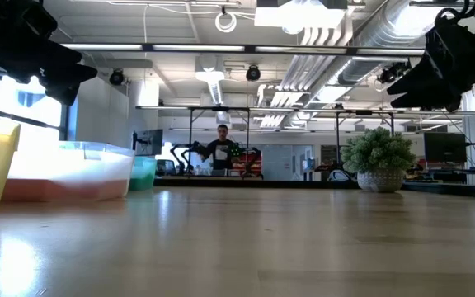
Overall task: Sort & place blocks by color
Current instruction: Return to Home Position
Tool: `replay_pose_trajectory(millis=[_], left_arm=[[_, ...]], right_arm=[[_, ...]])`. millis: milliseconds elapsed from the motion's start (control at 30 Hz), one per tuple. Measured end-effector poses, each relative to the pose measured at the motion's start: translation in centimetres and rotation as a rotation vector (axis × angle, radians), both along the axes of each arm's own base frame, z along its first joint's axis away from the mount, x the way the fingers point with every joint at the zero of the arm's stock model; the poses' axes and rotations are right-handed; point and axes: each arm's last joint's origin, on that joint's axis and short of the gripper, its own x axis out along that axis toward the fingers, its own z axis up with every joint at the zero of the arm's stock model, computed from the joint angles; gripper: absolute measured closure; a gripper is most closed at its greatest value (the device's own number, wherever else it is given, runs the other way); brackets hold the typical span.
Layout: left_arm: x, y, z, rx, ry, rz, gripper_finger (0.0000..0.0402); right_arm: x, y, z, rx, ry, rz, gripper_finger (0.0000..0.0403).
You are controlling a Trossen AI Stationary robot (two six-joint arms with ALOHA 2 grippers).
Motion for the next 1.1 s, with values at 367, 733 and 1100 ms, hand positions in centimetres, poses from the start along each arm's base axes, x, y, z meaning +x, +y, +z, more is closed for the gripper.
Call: replay_pose_trajectory(millis=[367, 733, 1100], left_arm=[[0.0, 0.0, 0.0, 0.000, 0.000, 0.000, 0.0241], [0.0, 0.0, 0.0, 0.000, -0.001, 0.000, 0.0241], [0.0, 0.0, 0.0, 0.000, -0.001, 0.002, 0.0241]], right_arm=[[-0.8, 0.3, -2.5, 0.046, -0.092, 0.161, 0.0167], [0.1, 1.1, -2.5, 0.046, -0.211, 0.403, 0.0167], [0.2, 1.0, -2.4, 0.061, -0.240, 0.393, 0.0167]])
